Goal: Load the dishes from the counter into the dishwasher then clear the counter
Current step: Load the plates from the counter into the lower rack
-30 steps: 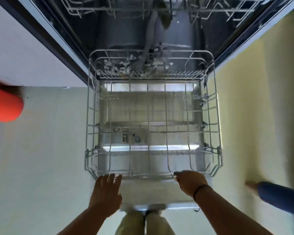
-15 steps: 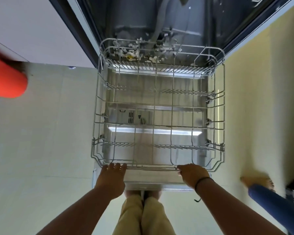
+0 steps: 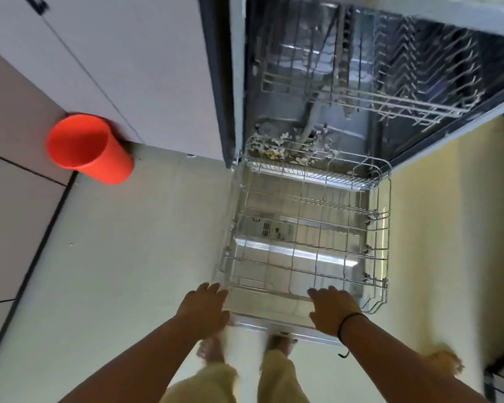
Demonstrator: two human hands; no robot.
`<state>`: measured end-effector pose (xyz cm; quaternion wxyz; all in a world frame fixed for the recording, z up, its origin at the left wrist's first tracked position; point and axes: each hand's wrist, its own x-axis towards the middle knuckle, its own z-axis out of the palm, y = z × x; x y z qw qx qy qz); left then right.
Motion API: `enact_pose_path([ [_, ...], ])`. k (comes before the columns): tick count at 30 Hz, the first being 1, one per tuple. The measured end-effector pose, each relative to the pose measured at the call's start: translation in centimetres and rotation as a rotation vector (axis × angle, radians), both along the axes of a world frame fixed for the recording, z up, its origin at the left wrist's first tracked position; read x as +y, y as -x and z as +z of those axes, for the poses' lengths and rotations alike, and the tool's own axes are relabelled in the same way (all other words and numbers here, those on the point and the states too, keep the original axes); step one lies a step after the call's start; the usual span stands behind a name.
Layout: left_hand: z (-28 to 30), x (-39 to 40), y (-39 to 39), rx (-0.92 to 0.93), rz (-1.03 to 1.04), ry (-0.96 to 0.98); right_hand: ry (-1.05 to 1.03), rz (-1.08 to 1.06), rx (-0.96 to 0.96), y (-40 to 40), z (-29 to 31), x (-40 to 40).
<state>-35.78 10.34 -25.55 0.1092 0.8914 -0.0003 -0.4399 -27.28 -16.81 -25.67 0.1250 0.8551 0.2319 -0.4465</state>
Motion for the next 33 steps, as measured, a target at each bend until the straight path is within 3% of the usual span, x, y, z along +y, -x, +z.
enact_pose_path([
  [7, 5.3, 11.4, 1.9, -0.066, 0.117, 0.017, -0.06, 0.174, -0.011, 0.9, 6.0, 14.7],
  [13, 12.1, 29.3, 3.8, -0.164, 0.021, -0.051, -0.113, 0.144, -0.084, 1.1, 10.3, 34.0],
  [18, 17.1, 41.4, 2.7, -0.261, 0.216, -0.168, -0.265, 0.264, -0.162, -0.1, 15.4, 49.1],
  [24, 22.0, 48.7, -3.7, -0.421, 0.284, -0.162, -0.395, 0.336, -0.304, -6.7, 21.4, 59.9],
  [33, 29.3, 57.8, -21.0, -0.652, 0.388, -0.156, -0.626, 0.26, -0.555, -25.5, 30.6, 69.8],
])
